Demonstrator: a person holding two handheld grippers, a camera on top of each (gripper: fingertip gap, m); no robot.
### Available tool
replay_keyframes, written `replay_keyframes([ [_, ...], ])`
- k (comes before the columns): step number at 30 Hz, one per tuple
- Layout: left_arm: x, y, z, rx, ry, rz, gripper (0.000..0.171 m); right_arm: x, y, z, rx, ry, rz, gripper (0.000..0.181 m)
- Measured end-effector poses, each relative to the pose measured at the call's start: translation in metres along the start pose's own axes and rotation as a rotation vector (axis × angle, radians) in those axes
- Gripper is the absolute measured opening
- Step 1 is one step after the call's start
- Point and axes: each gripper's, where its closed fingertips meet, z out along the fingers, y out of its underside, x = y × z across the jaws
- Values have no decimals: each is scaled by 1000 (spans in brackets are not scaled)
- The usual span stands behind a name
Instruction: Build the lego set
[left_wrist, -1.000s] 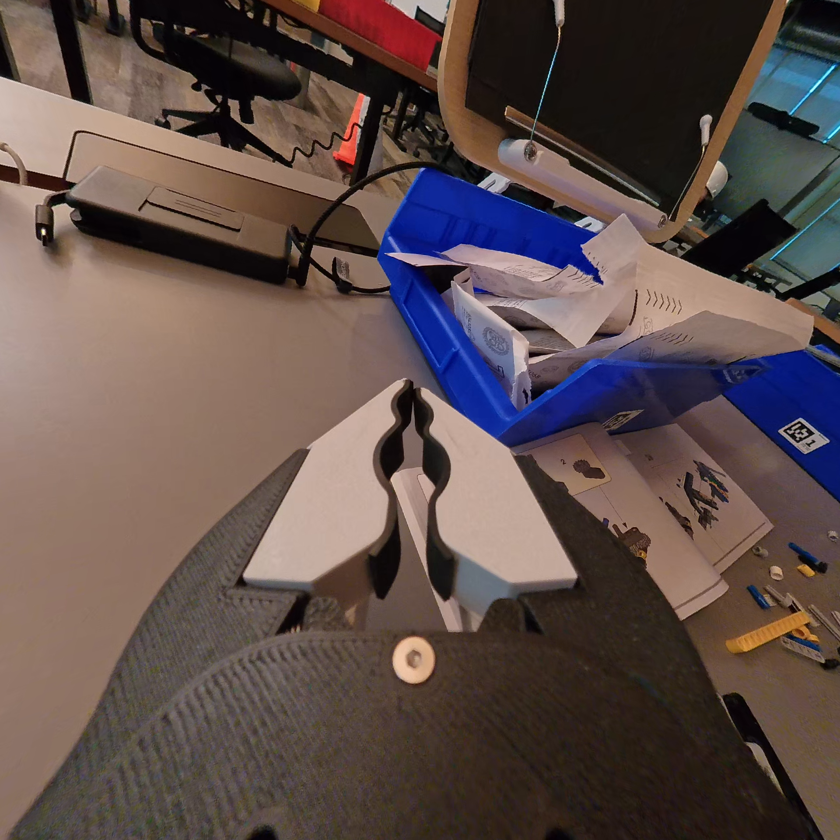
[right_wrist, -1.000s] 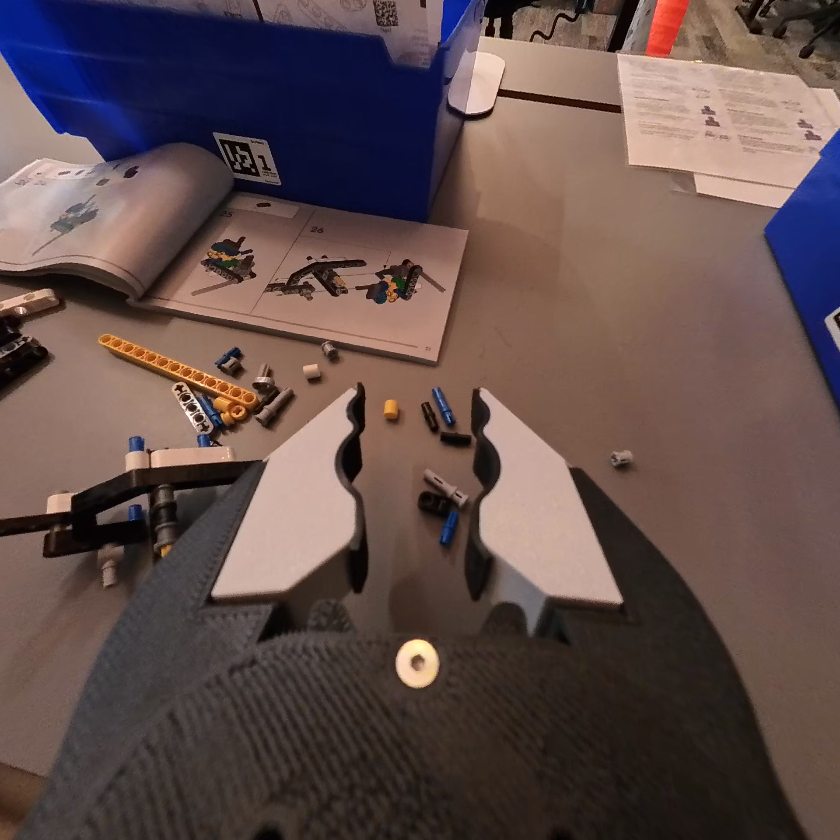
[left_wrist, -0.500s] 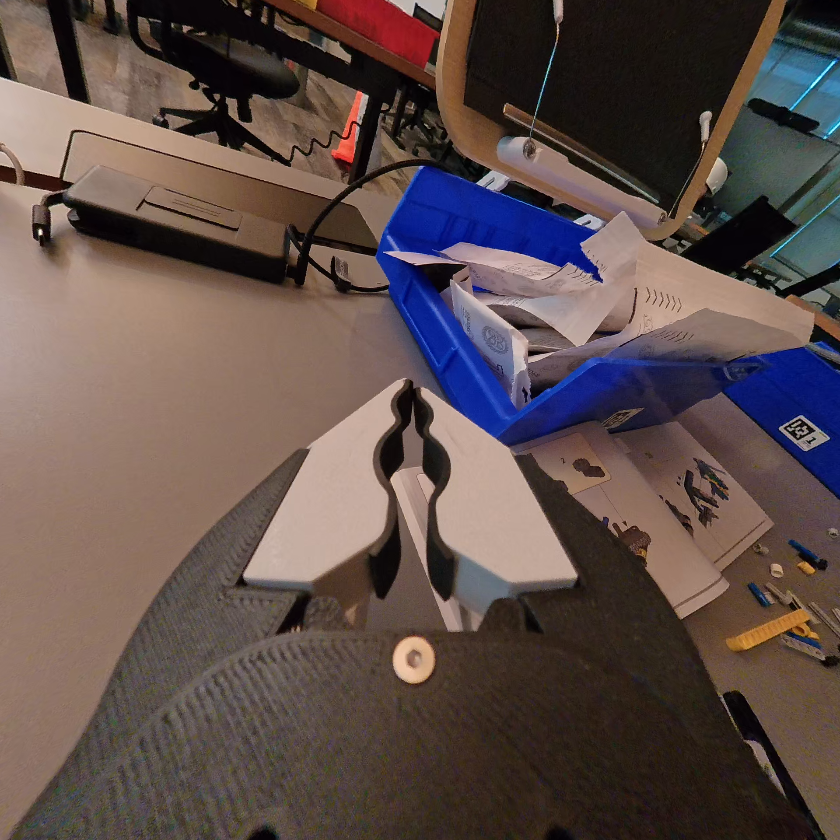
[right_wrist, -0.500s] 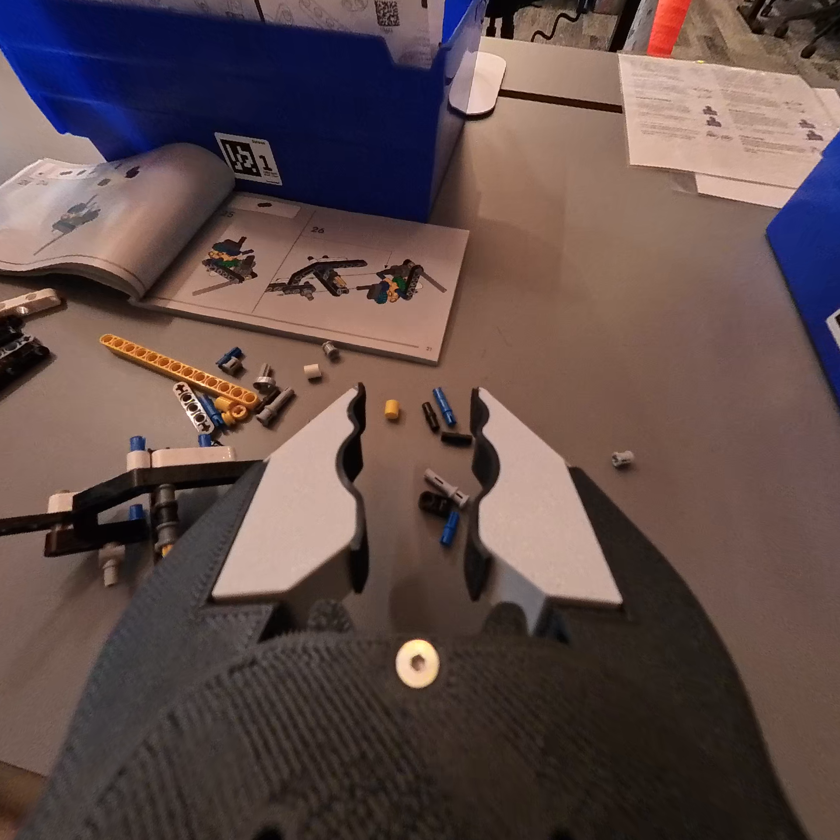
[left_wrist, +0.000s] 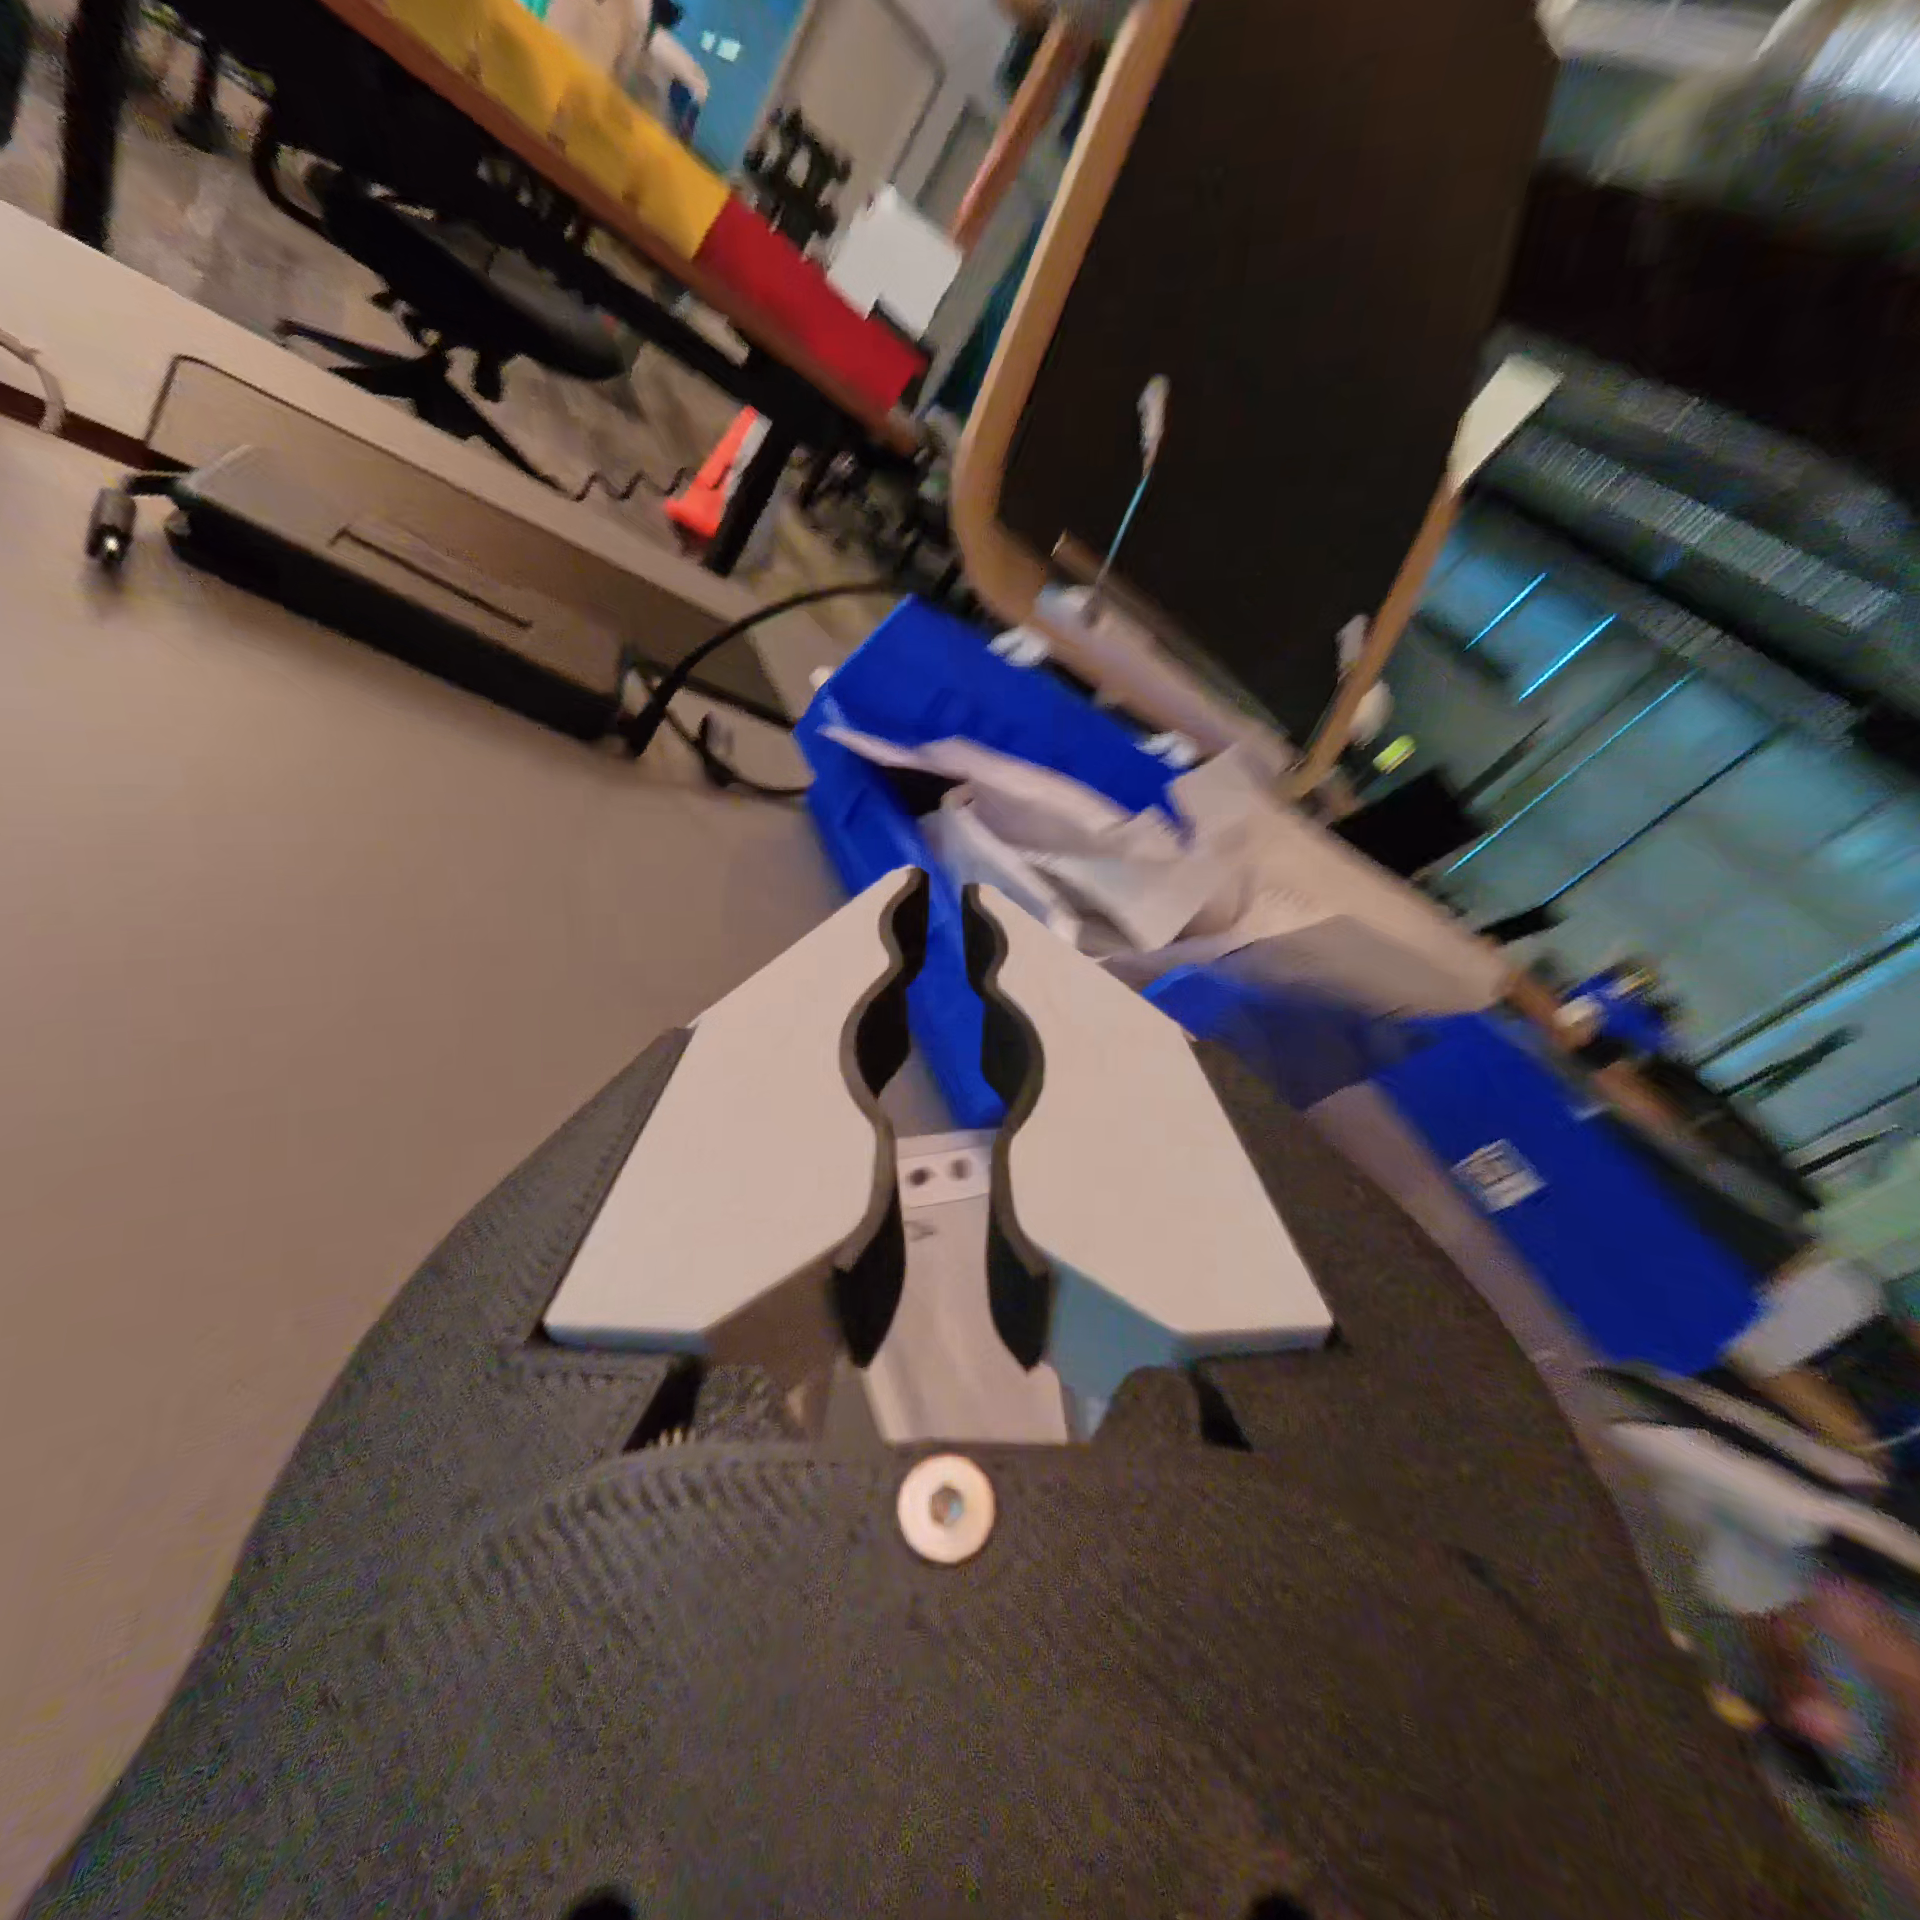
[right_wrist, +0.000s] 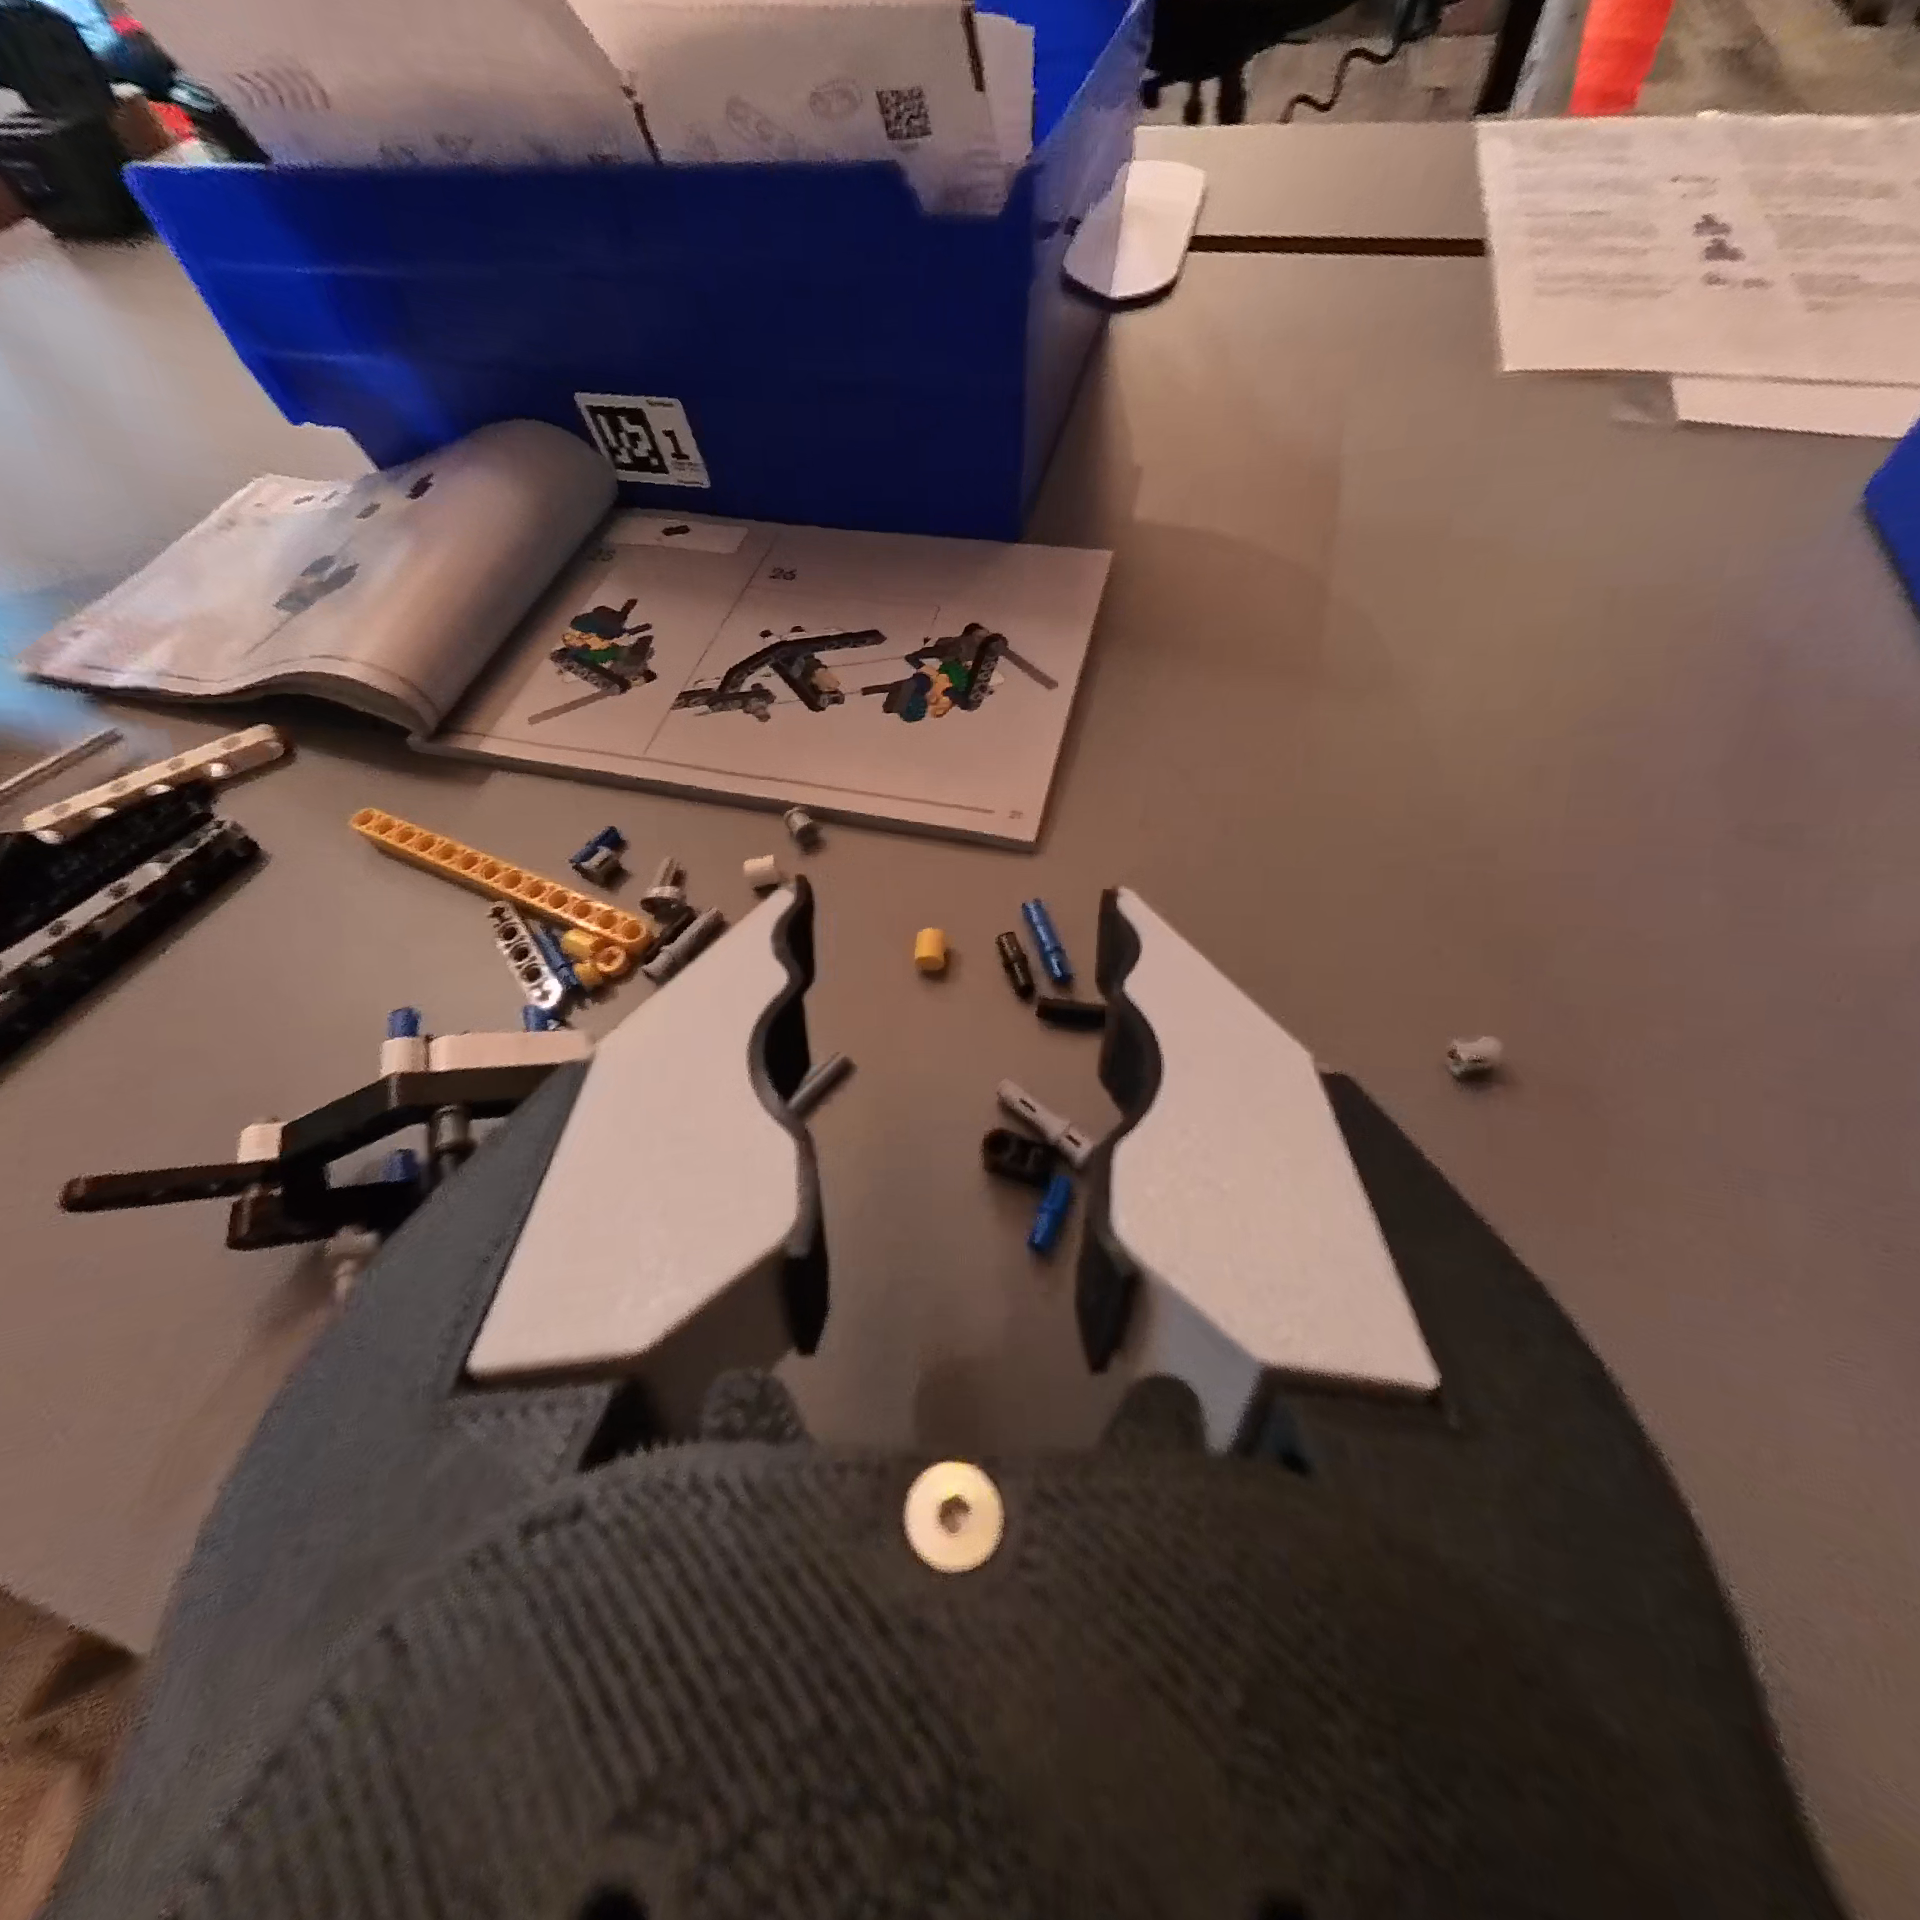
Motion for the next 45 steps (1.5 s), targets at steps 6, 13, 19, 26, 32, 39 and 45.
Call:
replay_keyframes([
  [6,37,7,-82,14,40,-53,20,-19,-3,-5,21,-154,5,62],
  [13,56,48,-161,76,-149,180,24,-38,-10,-19,43,-353,25,66],
  [19,45,70,-127,-129,-166,211,46,-35,-44,-4,143,-404,-42,63],
  [26,46,61,-118,-8,-83,140,47,-38,-36,-18,156,-493,40,62],
  [32,56,59,-133,24,-37,174,46,-53,-35,-25,178,-516,12,61],
  [39,67,81,-129,-119,61,120,54,-69,-36,-26,186,-566,48,60],
  [45,66,89,-126,-175,83,46,55,-67,-38,-30,211,-535,14,58],
])
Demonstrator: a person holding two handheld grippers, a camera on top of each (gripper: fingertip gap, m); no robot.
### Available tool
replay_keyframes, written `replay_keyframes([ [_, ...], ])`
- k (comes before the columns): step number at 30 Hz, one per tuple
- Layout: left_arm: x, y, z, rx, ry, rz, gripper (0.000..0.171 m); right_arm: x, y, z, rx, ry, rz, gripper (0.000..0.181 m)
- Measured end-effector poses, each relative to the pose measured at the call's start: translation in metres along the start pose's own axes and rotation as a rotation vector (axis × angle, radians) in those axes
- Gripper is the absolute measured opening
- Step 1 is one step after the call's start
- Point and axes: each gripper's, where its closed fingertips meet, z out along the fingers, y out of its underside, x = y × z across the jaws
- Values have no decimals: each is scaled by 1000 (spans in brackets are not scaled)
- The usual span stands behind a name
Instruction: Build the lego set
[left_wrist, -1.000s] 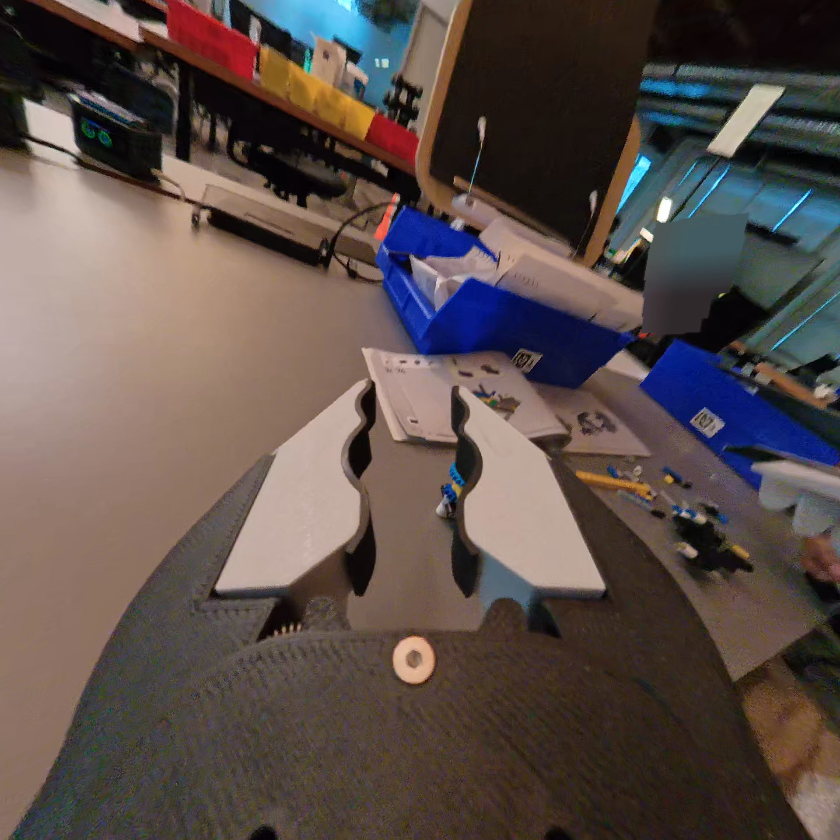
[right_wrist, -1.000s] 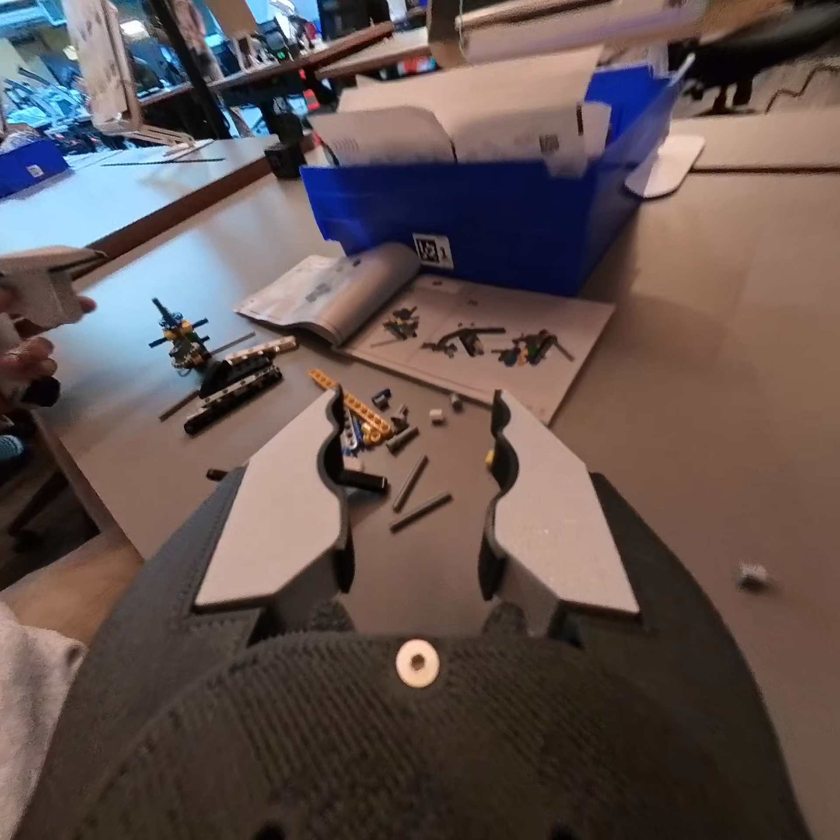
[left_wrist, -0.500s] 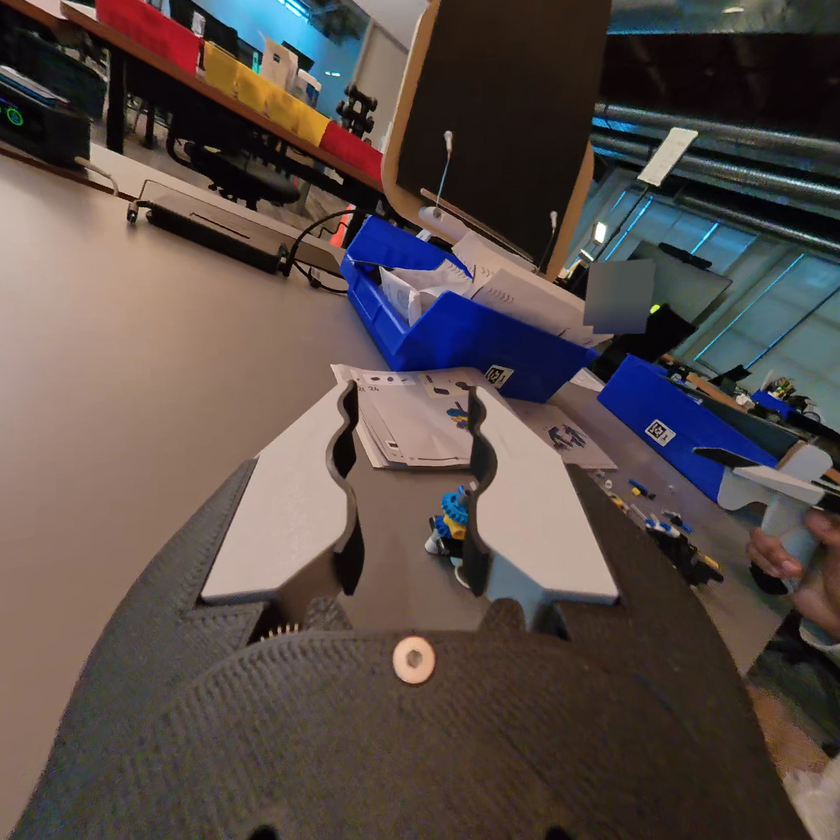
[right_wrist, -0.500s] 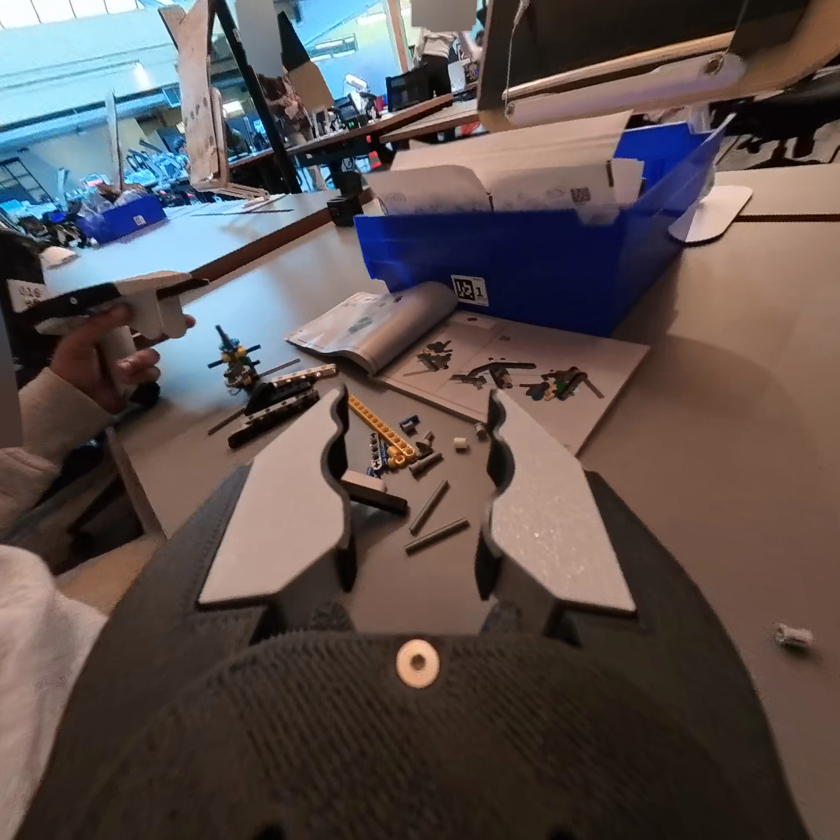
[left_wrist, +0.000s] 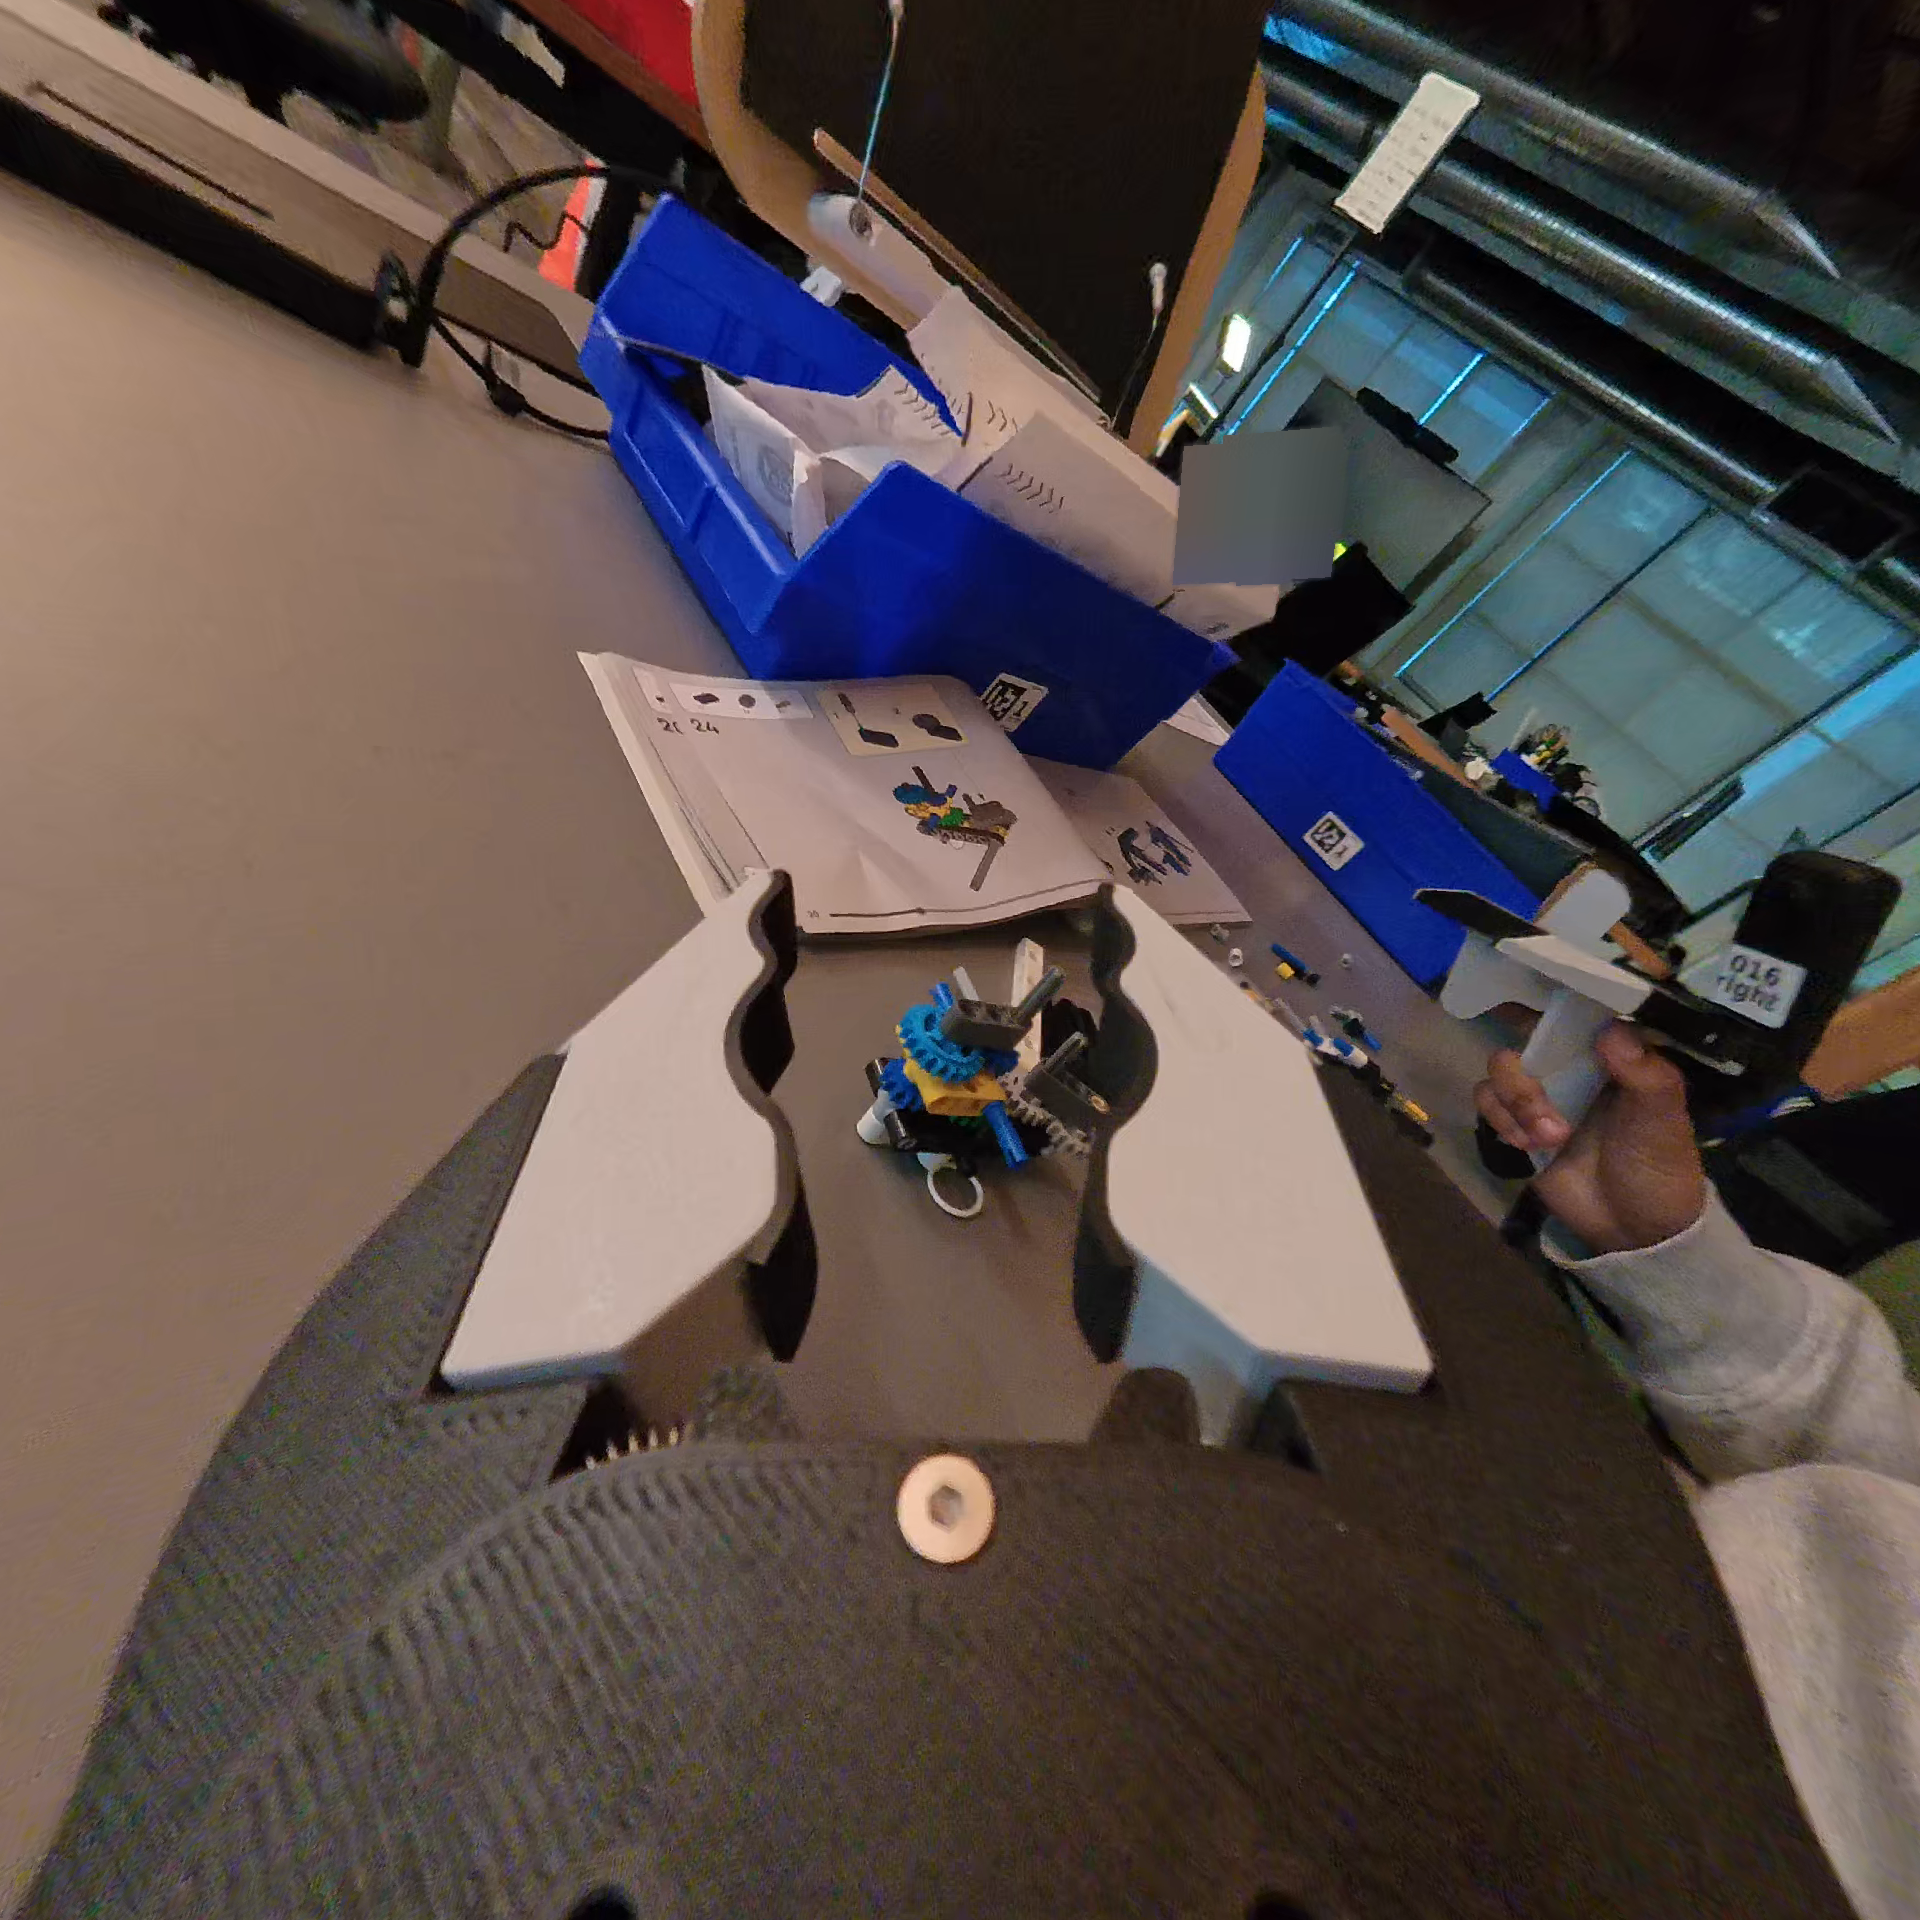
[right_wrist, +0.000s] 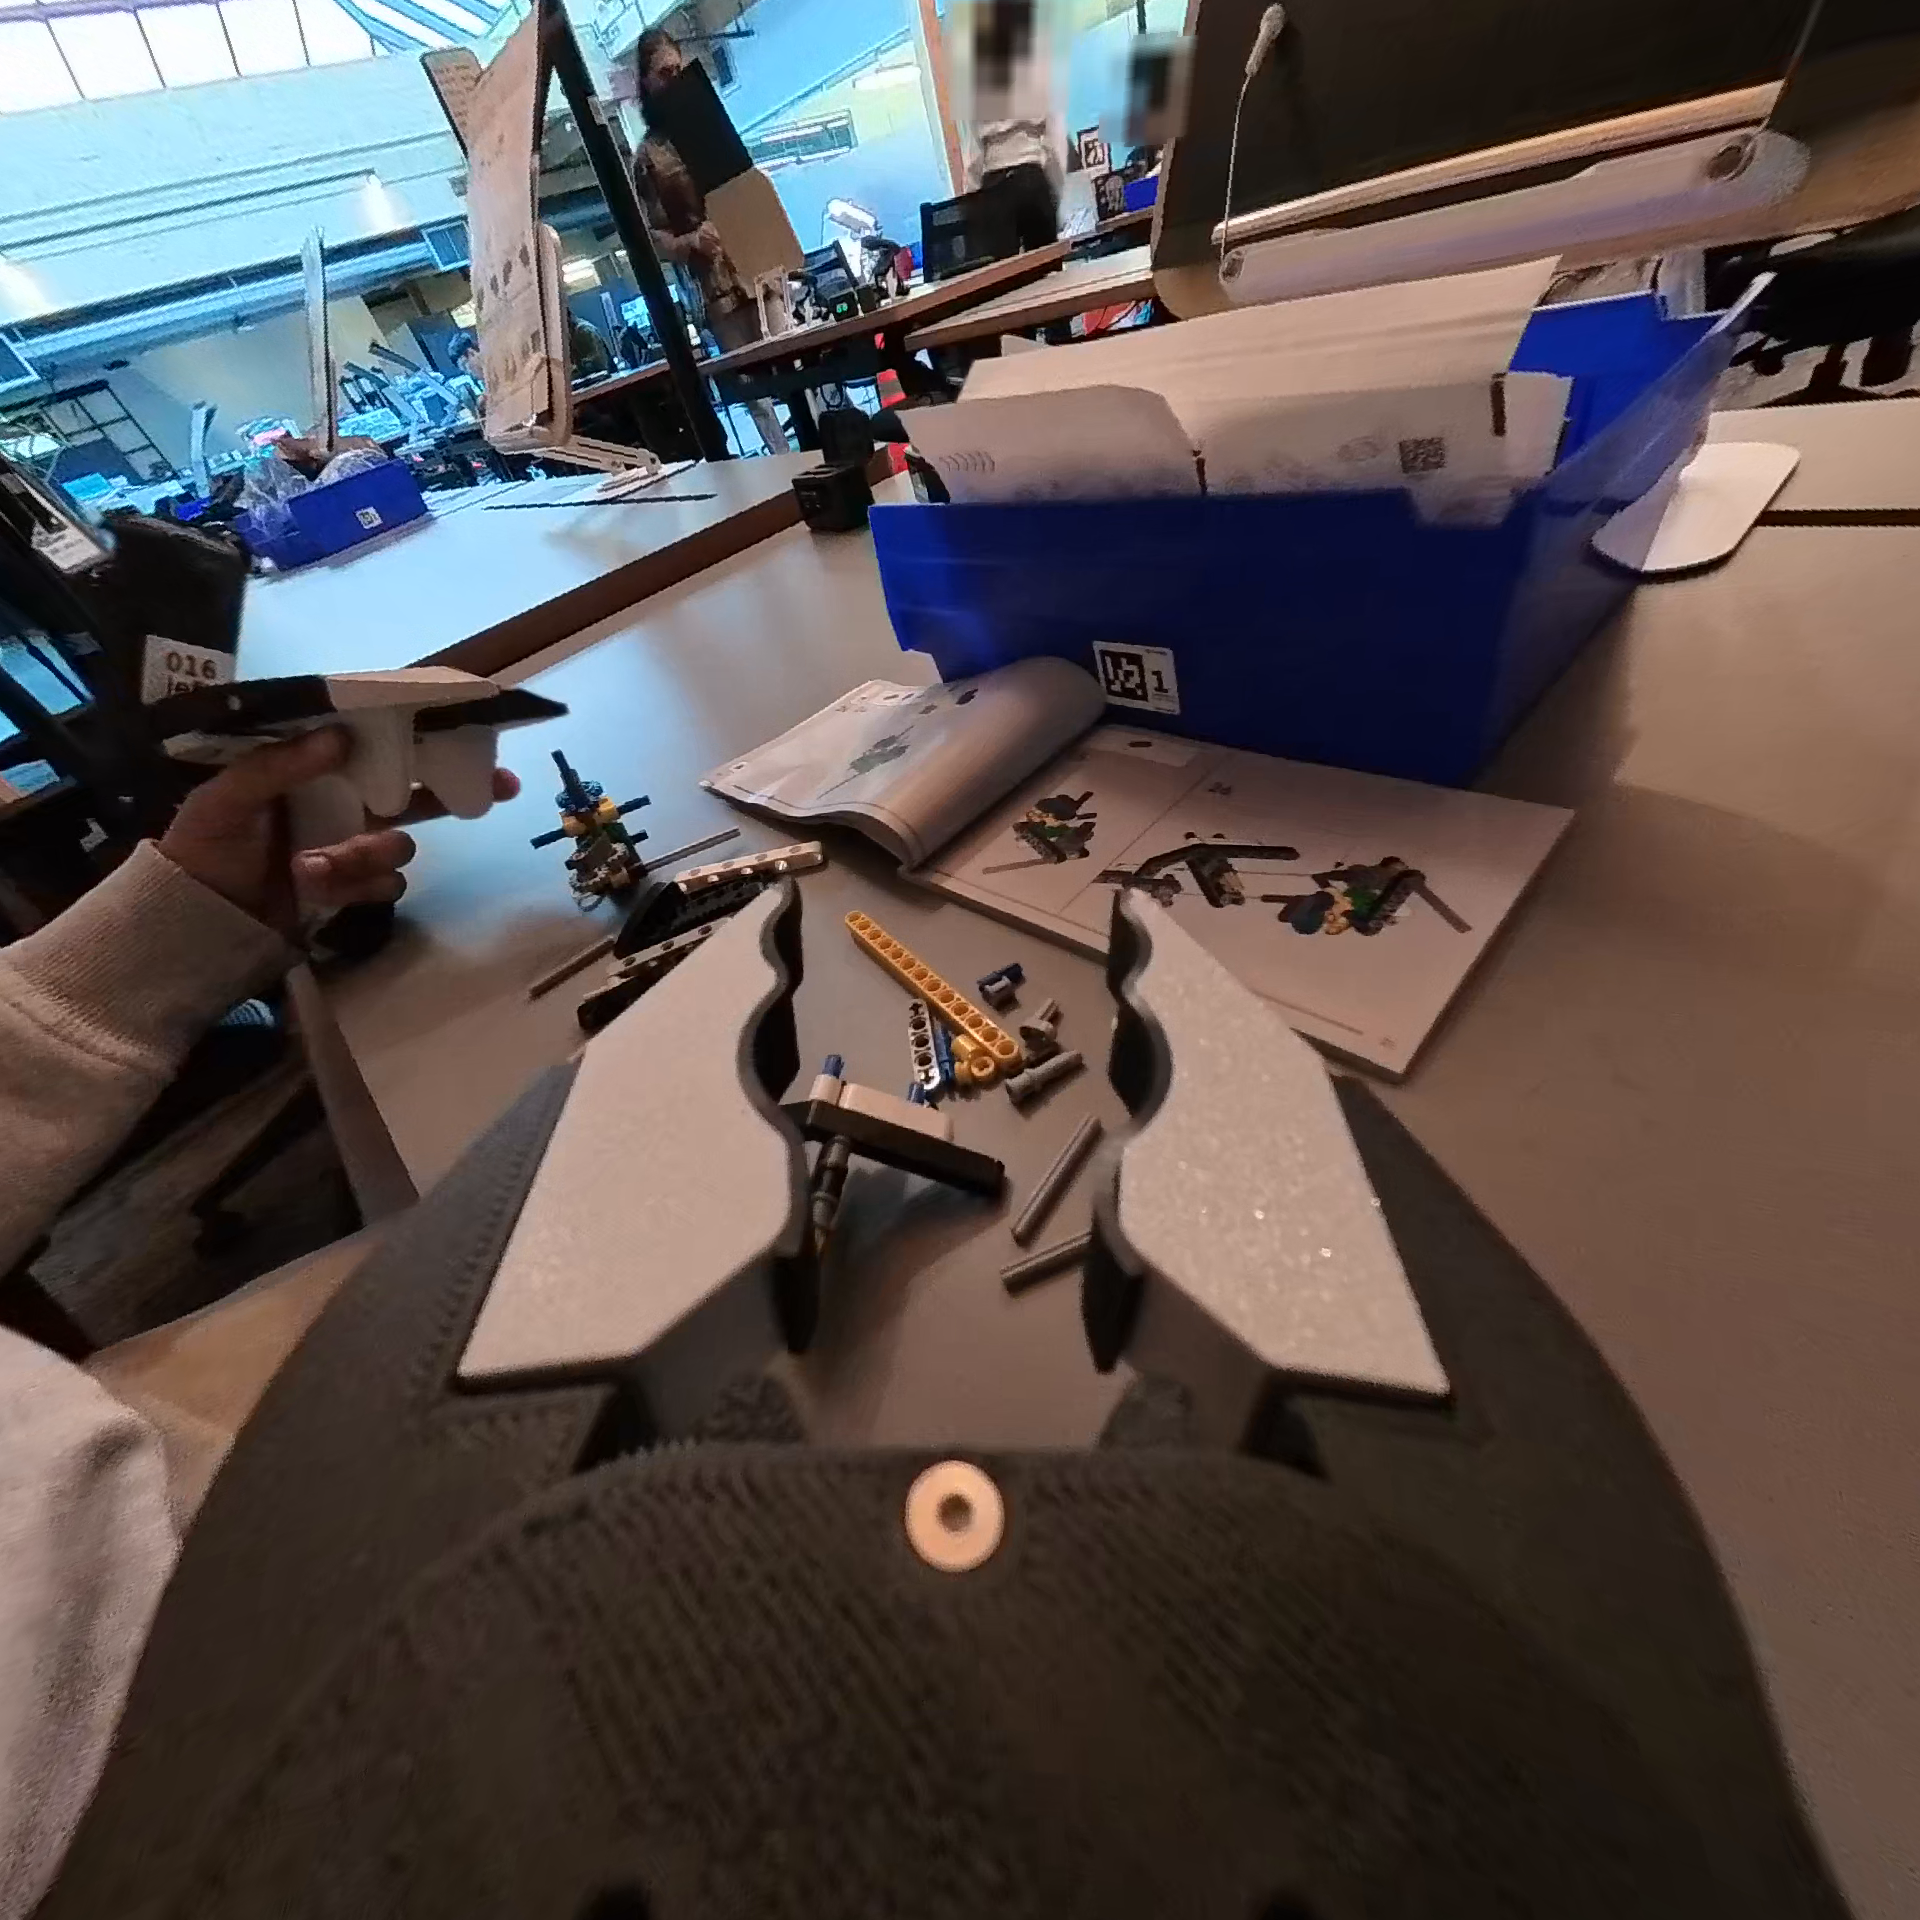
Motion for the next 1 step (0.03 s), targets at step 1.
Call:
replay_keyframes([
  [1,-1,1,0,-6,11,-24,55,0,0,-1,3,1,-2,58],
])
